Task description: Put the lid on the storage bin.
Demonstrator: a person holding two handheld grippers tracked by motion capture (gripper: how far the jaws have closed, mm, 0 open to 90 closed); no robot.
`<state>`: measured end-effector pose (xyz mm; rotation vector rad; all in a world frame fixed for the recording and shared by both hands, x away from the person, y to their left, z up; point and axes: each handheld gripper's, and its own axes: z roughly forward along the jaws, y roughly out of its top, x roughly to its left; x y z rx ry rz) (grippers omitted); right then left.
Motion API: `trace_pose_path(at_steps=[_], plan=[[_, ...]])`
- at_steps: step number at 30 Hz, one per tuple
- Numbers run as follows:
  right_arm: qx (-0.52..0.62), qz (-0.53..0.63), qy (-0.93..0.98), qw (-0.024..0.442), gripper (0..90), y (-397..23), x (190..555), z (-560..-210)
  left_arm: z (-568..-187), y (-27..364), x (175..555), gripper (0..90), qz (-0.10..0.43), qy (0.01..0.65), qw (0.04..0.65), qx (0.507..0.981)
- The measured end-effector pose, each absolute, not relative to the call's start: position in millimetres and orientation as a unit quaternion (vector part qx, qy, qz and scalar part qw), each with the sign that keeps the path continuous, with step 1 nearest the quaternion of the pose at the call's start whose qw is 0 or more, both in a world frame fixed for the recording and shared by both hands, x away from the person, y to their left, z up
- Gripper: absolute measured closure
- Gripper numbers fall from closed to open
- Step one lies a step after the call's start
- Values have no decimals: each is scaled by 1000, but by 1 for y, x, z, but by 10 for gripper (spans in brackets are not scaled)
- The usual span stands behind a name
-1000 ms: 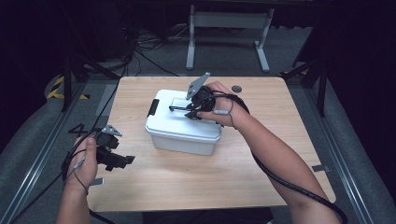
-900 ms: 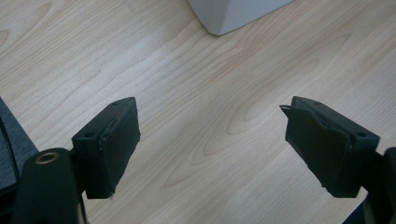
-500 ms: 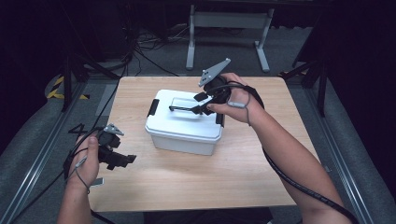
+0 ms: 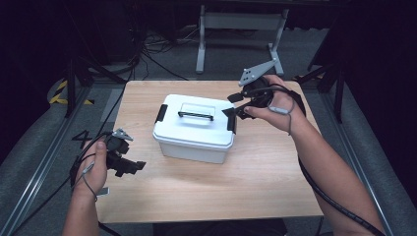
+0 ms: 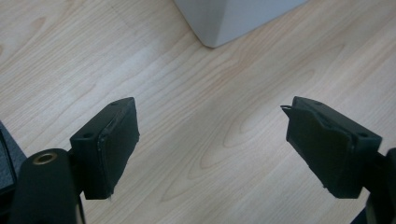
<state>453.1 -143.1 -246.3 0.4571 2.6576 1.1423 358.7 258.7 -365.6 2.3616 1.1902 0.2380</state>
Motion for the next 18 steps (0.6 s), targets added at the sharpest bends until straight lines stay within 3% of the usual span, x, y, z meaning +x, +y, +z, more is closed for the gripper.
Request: trace_pose_path(at_steps=[18], plan=[[222,384,884,145,412,-217,445,-247,-366,262,364,185,95,447,242,856]])
